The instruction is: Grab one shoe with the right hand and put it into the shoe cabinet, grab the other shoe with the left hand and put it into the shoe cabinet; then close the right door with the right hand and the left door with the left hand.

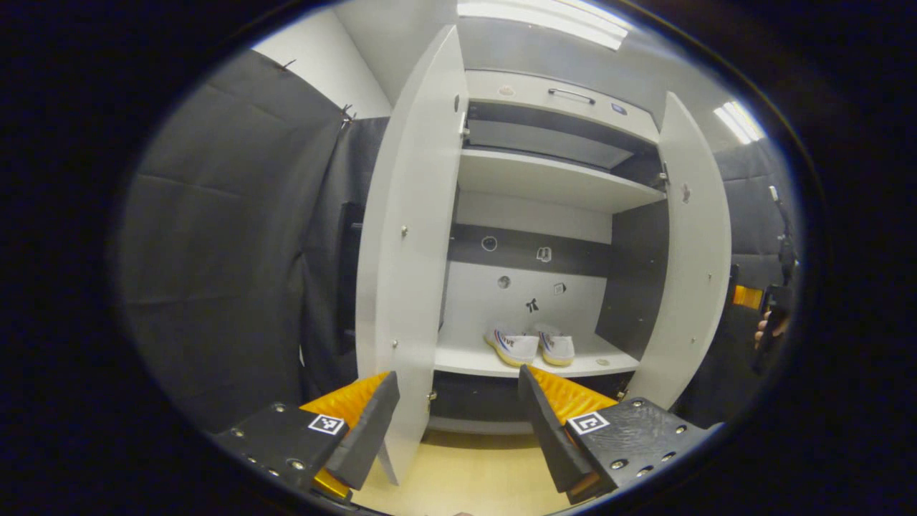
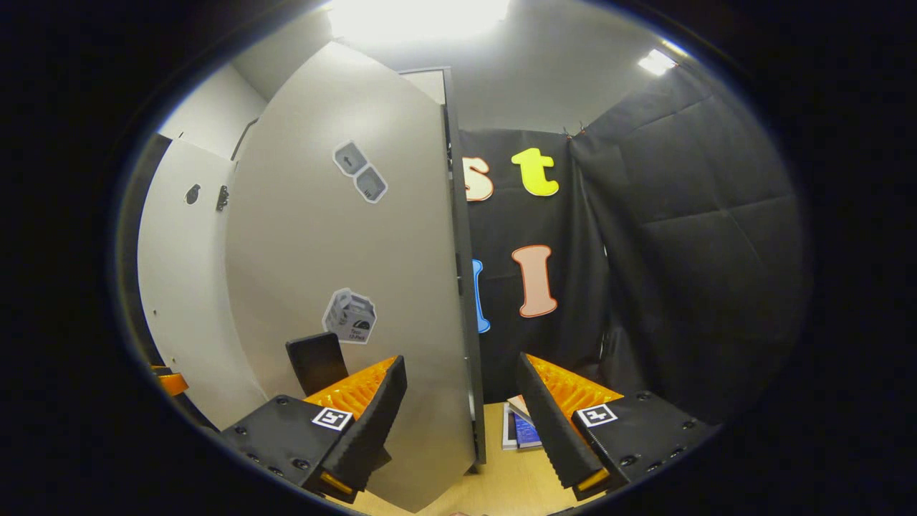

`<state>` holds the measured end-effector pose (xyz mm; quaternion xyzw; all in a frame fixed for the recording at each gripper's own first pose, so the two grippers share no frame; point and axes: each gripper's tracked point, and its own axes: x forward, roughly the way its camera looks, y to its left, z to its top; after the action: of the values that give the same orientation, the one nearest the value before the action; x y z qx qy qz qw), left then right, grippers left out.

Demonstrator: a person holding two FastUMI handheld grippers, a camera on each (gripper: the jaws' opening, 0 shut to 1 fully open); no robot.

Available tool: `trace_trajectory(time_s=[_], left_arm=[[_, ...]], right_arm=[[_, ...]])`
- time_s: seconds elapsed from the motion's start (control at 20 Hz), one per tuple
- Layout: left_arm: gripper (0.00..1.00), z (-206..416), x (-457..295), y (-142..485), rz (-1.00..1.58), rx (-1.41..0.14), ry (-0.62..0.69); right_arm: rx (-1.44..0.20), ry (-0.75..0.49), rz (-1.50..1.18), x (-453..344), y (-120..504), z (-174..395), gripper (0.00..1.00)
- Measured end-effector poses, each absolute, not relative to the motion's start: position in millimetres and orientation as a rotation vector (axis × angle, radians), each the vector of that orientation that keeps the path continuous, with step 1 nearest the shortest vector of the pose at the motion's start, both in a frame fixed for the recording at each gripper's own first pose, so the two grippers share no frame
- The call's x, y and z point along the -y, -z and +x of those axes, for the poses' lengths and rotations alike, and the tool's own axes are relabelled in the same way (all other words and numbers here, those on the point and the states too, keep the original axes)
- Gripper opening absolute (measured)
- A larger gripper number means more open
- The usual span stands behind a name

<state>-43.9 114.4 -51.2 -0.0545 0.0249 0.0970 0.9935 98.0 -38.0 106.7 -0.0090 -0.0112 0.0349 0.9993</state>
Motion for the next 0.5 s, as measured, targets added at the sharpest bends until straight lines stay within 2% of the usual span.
trace_trajectory(time_s=[0.2,0.25,0.5], left_arm=[[0.94,-69.8,-127.9,55.5,-0.109,-0.047,-0.246],[0.94,-74.4,-131.7,55.1,-0.106,-0.045,-0.257],[0.94,-104.1,-145.9,52.0,-0.089,-0.034,-0.299]], right_arm=[[-0.004,-0.142,0.023,2.6,-101.2,110.7,0.92],[-0.027,-0.141,0.033,-3.1,-96.7,115.1,0.98],[0.001,-0.118,0.020,-7.7,-108.6,123.7,0.98]])
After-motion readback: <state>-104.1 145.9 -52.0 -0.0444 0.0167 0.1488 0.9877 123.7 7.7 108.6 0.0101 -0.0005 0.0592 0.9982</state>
